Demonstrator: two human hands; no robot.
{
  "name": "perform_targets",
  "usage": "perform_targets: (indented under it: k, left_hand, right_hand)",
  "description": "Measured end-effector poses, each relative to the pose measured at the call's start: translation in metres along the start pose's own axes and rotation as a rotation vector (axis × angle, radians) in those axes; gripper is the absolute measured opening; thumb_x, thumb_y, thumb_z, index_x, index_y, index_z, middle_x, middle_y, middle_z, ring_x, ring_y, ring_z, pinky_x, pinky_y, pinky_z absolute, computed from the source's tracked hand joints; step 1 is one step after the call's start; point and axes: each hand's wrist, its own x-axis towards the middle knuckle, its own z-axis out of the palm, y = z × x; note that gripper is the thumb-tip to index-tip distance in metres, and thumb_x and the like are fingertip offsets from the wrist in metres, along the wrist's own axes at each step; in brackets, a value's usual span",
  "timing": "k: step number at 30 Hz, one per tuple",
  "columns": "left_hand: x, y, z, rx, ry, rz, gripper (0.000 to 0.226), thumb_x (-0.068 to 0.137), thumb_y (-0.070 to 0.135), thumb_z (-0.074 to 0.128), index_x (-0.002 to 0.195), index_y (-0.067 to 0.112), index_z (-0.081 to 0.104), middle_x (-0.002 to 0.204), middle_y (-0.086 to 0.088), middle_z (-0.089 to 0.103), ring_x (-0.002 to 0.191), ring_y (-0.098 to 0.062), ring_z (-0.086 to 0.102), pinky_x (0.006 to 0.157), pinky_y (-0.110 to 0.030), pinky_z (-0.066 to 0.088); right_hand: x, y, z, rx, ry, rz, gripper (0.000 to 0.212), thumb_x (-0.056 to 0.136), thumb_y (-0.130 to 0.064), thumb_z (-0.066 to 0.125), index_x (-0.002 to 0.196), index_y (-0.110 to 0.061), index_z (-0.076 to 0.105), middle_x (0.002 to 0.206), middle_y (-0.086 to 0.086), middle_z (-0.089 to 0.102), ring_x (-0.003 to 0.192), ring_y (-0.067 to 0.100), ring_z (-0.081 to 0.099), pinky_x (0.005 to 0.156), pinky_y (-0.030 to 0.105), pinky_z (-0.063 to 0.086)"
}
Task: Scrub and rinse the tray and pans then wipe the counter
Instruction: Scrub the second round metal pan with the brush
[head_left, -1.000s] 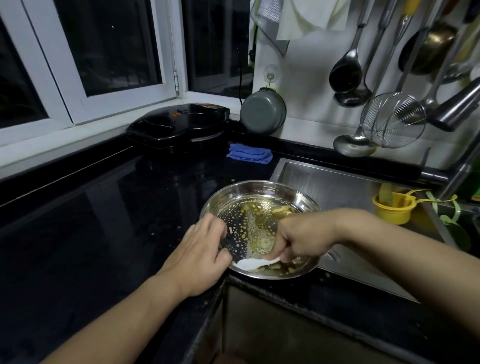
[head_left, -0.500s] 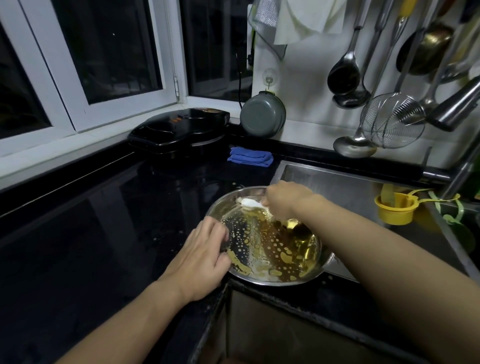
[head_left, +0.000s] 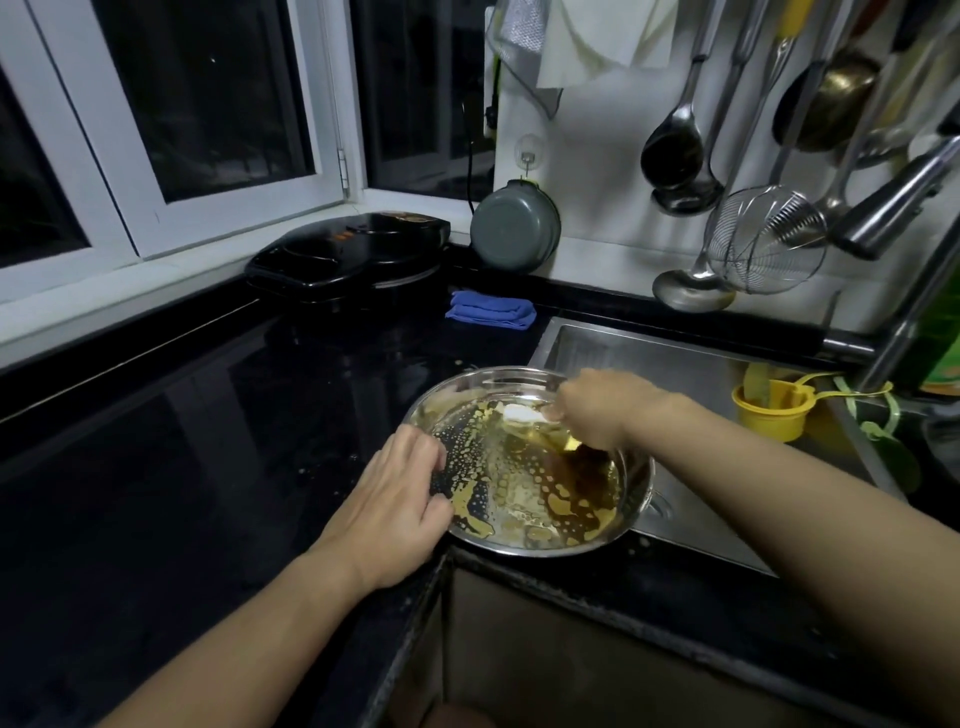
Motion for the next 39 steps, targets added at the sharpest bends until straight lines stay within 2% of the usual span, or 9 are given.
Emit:
perform_targets:
  k: [4, 8, 13, 19, 24, 28, 32, 35, 39]
  left_hand:
    - [0.001, -0.002, 0.0, 0.006, 0.0, -0.003, 0.016, 0.086, 0.027, 0.044, 0.101, 0.028, 0.036, 0.103, 0.01, 0.032, 0.095, -0.013, 0.04, 0.086, -0.029, 0.04]
    - [0.001, -0.004, 0.001, 0.014, 0.004, 0.007, 0.019, 0.083, 0.032, 0.038, 0.101, 0.029, 0.036, 0.102, 0.011, 0.031, 0.094, -0.01, 0.037, 0.085, -0.025, 0.034]
    - [0.001, -0.002, 0.002, -0.005, 0.009, -0.005, 0.018, 0.083, 0.026, 0.043, 0.101, 0.028, 0.037, 0.102, 0.011, 0.032, 0.093, -0.009, 0.037, 0.084, -0.026, 0.034]
    - [0.002, -0.001, 0.001, -0.014, -0.022, -0.005, 0.032, 0.083, 0.032, 0.034, 0.112, 0.028, 0.049, 0.112, 0.016, 0.04, 0.104, -0.007, 0.039, 0.093, -0.03, 0.038]
    - [0.002, -0.009, 0.006, 0.033, -0.056, 0.02, 0.056, 0.087, 0.037, 0.027, 0.124, 0.031, 0.068, 0.129, 0.016, 0.049, 0.123, -0.006, 0.037, 0.108, -0.032, 0.033]
    - [0.002, -0.006, 0.005, 0.087, -0.034, 0.046, 0.038, 0.095, 0.044, 0.03, 0.107, 0.034, 0.065, 0.107, 0.018, 0.047, 0.104, -0.006, 0.04, 0.094, -0.029, 0.033]
    - [-0.004, 0.006, 0.001, 0.282, -0.027, 0.071, 0.048, 0.105, 0.058, 0.015, 0.09, 0.034, 0.054, 0.088, 0.016, 0.044, 0.092, -0.007, 0.042, 0.094, -0.038, 0.033]
    - [-0.006, 0.039, -0.008, 0.464, -0.092, 0.094, 0.065, 0.104, 0.063, 0.003, 0.085, 0.032, 0.056, 0.082, 0.014, 0.054, 0.086, -0.012, 0.05, 0.092, -0.04, 0.033]
    - [-0.013, 0.097, -0.005, 0.372, -0.327, 0.038, 0.059, 0.101, 0.071, 0.013, 0.113, 0.029, 0.053, 0.111, 0.006, 0.062, 0.105, -0.017, 0.057, 0.096, -0.039, 0.041]
  right_hand:
    - [-0.021, -0.004, 0.005, 0.158, -0.133, -0.192, 0.03, 0.106, -0.034, 0.046, 0.092, -0.024, 0.07, 0.074, -0.007, 0.062, 0.063, 0.007, 0.056, 0.062, 0.023, 0.047]
    - [-0.042, -0.042, 0.016, 0.157, -0.172, -0.415, 0.027, 0.104, -0.034, 0.05, 0.11, -0.021, 0.074, 0.077, -0.003, 0.065, 0.066, 0.015, 0.048, 0.071, 0.034, 0.045]
    - [-0.053, -0.024, -0.002, 0.04, -0.233, -0.394, 0.018, 0.1, -0.03, 0.058, 0.104, -0.028, 0.076, 0.068, -0.012, 0.061, 0.059, 0.007, 0.045, 0.065, 0.031, 0.039]
    - [-0.066, 0.031, -0.026, -0.111, -0.301, -0.041, 0.042, 0.089, -0.015, 0.064, 0.051, -0.026, 0.049, 0.061, -0.012, 0.046, 0.06, 0.006, 0.045, 0.061, 0.028, 0.04]
    - [-0.036, 0.035, -0.016, -0.039, -0.183, 0.046, 0.032, 0.098, -0.034, 0.06, 0.07, -0.021, 0.065, 0.077, -0.011, 0.061, 0.07, 0.01, 0.057, 0.069, 0.03, 0.051]
    - [-0.015, 0.033, -0.005, -0.079, -0.016, 0.15, 0.019, 0.097, -0.034, 0.057, 0.085, -0.019, 0.059, 0.099, 0.006, 0.06, 0.086, 0.028, 0.06, 0.079, 0.042, 0.053]
    - [-0.019, 0.013, -0.003, -0.071, -0.036, 0.104, 0.025, 0.097, -0.027, 0.051, 0.074, -0.016, 0.048, 0.09, 0.004, 0.055, 0.079, 0.024, 0.057, 0.071, 0.037, 0.049]
    - [-0.034, 0.002, -0.007, -0.082, -0.114, 0.0, 0.018, 0.093, -0.017, 0.052, 0.077, -0.017, 0.061, 0.082, 0.001, 0.058, 0.075, 0.021, 0.06, 0.065, 0.034, 0.05]
    - [-0.056, -0.002, -0.004, -0.137, -0.159, -0.099, 0.019, 0.093, -0.016, 0.054, 0.098, -0.02, 0.071, 0.098, 0.003, 0.063, 0.086, 0.024, 0.063, 0.079, 0.04, 0.057]
